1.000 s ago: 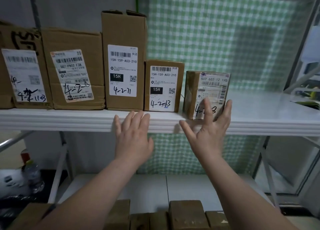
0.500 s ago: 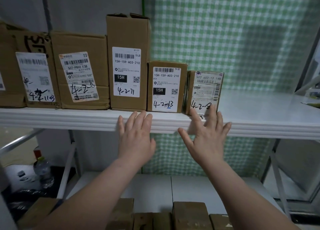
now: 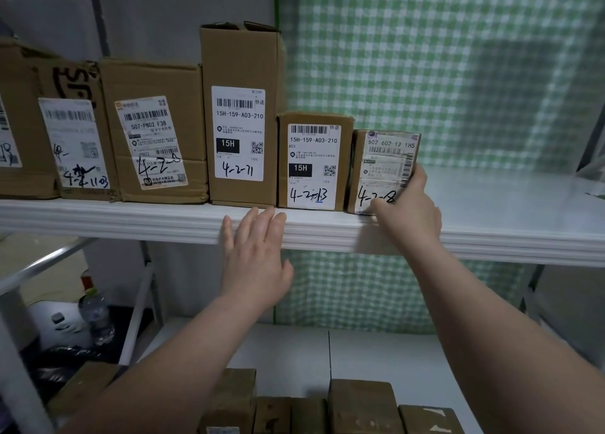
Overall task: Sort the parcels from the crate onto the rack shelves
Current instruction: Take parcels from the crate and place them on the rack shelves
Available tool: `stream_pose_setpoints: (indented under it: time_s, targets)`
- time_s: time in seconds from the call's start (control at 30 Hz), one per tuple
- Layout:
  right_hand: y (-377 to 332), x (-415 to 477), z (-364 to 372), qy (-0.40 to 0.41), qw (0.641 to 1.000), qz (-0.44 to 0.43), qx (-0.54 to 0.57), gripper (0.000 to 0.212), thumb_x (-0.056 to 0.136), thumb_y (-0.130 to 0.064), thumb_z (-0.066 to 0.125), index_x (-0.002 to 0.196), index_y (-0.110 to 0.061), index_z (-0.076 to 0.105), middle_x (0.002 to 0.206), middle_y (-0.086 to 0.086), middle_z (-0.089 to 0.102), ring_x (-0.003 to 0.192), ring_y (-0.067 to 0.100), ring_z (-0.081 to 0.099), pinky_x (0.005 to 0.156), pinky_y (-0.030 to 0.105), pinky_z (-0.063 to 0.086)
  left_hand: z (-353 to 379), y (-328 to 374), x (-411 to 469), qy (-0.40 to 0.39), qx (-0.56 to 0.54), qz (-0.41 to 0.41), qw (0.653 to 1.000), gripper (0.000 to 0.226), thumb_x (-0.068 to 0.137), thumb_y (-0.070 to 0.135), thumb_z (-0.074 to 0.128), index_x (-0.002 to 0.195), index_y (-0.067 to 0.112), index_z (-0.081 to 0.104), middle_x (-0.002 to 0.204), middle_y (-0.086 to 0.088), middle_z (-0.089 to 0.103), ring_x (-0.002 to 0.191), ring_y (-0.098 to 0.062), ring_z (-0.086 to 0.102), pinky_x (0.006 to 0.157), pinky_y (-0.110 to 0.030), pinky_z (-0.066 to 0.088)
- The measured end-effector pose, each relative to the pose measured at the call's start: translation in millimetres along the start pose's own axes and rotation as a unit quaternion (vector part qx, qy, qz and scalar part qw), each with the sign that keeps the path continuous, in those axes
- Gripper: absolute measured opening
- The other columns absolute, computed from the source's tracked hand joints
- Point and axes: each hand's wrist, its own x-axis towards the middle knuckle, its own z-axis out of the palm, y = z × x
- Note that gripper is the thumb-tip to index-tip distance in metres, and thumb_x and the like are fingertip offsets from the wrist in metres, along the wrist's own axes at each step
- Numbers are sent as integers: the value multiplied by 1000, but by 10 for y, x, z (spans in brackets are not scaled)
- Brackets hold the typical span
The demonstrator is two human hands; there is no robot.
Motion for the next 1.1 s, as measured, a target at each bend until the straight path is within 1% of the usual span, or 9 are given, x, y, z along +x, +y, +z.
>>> stream_pose_setpoints:
  time_s: [0.17, 0.3, 0.5, 0.63, 0.7, 0.77, 0.87, 1.0, 1.1]
  targets:
    - [64, -55, -13, -4, 999, -43, 13, 75, 83, -26, 56, 148, -17, 19, 102, 3, 63, 102, 34, 60, 103, 49, 40, -40, 50, -6, -17, -2, -21, 1000, 72, 84, 33, 58, 146, 19, 26, 155, 0, 22, 144, -22, 11, 117, -50, -6]
    - [96, -96, -64, -18, 998, -60, 2, 72, 86, -24, 55, 148, -15, 20, 110, 8, 65, 99, 35, 60, 89, 42, 42, -75, 95, -28, -56, 15, -39, 998, 76, 86, 33, 55, 149, 21, 14, 157, 3, 10, 146, -20, 0, 117, -49, -6]
    - [221, -172, -43, -13, 997, -66, 27, 79, 85, -26, 56, 151, -11, 15, 117, 8, 64, 106, 38, 56, 94, 42, 39, -166, 182, -63, -102, 2, -61, 993, 88, 85, 32, 57, 151, 21, -2, 159, 7, -5, 146, -20, -11, 118, -48, 1]
    - [285, -403, -53, 7, 992, -68, 103, 61, 81, -20, 55, 139, -14, 36, 105, 2, 62, 105, 34, 55, 90, 38, 42, -295, 213, -96, -164, -26, -74, 983, 95, 84, 33, 60, 151, 22, -6, 159, 6, -12, 146, -22, -12, 118, -47, 11]
    - [276, -610, -61, 27, 989, -65, 127, 58, 80, -21, 53, 137, -18, 41, 109, 1, 65, 108, 30, 55, 102, 44, 39, -391, 206, -173, -197, -57, -80, 975, 89, 86, 32, 60, 152, 26, 1, 159, 5, -12, 146, -22, -10, 118, -44, 13]
    - [267, -879, -45, 33, 990, -71, 116, 54, 85, -22, 54, 138, -16, 43, 118, 3, 64, 117, 28, 50, 109, 47, 34, -480, 183, -340, -204, -109, -90, 969, 76, 88, 29, 58, 151, 26, 16, 160, 0, -1, 146, -22, 0, 118, -38, 15]
    - [285, -1332, 54, -42, 987, -101, 120, 45, 88, -21, 58, 132, -14, 52, 126, 2, 61, 116, 24, 53, 100, 40, 43, -583, 86, -746, -204, -168, -117, 957, 58, 91, 24, 57, 145, 19, 36, 154, -6, 26, 140, -20, 26, 109, -22, 20]
    - [282, -1986, 336, -228, 964, -78, 114, 26, 92, -21, 58, 116, -14, 66, 105, 3, 70, 95, 18, 64, 86, 34, 53, -713, -271, -1558, -235, -256, -232, 908, 42, 90, 26, 60, 131, 17, 56, 133, -1, 56, 118, -14, 53, 93, -20, 38]
    - [172, -2641, 613, -331, 935, -82, 97, 12, 92, -23, 60, 101, -22, 68, 91, 0, 69, 88, 18, 64, 79, 32, 51, -904, -711, -2313, -255, -292, -314, 867, 22, 88, 26, 62, 108, 19, 69, 108, 5, 67, 96, -9, 60, 78, -20, 47]
